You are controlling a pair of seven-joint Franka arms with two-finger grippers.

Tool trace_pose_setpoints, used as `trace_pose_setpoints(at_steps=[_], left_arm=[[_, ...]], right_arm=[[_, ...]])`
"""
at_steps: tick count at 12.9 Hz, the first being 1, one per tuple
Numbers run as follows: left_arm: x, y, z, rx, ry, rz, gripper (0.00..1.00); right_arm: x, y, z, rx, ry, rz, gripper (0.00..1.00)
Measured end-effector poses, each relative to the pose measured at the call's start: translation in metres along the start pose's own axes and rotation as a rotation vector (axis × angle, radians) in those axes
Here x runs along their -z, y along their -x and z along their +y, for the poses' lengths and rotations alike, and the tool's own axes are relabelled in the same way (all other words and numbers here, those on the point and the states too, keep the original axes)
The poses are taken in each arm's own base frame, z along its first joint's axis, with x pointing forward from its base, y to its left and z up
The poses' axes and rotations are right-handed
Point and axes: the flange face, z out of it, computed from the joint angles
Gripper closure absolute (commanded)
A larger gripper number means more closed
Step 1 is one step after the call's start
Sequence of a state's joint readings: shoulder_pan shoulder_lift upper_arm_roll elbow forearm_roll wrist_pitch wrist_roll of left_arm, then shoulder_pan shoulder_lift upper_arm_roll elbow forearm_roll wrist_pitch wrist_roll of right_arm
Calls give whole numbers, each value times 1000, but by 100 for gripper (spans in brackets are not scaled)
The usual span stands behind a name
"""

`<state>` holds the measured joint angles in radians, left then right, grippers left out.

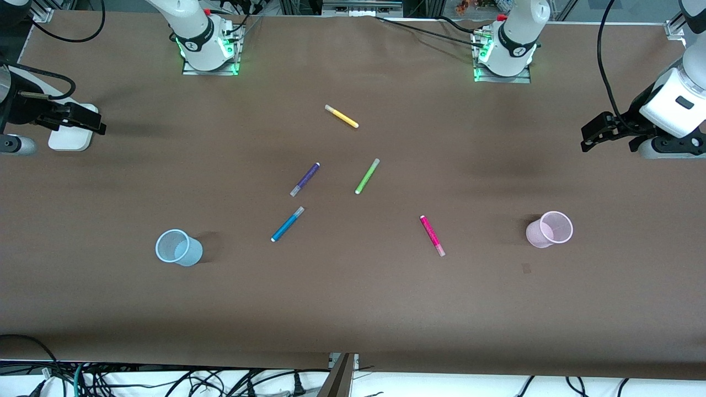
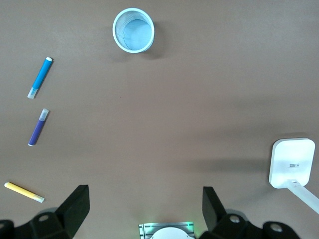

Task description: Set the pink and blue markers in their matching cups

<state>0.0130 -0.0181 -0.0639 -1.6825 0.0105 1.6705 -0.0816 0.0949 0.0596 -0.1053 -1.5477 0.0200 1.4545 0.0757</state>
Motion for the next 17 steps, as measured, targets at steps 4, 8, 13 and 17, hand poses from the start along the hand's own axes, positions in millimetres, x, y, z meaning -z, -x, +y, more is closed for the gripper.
trace_pose_setpoints(at_steps=[4,8,13,17], left_arm=[[0,0,0,-1,0,0,0],[0,1,1,-1,-1,-6,0],[-1,2,3,-6,-2,-17,0],[-2,3,4,-7,-2,-20,0]], right_arm=[[0,0,-4,5,1,0,0],[-3,-3,-8,11,4,-6,0],[-21,-13,-22,31,13,-38,0],[-30,-15,-58,81,25,-38,0]])
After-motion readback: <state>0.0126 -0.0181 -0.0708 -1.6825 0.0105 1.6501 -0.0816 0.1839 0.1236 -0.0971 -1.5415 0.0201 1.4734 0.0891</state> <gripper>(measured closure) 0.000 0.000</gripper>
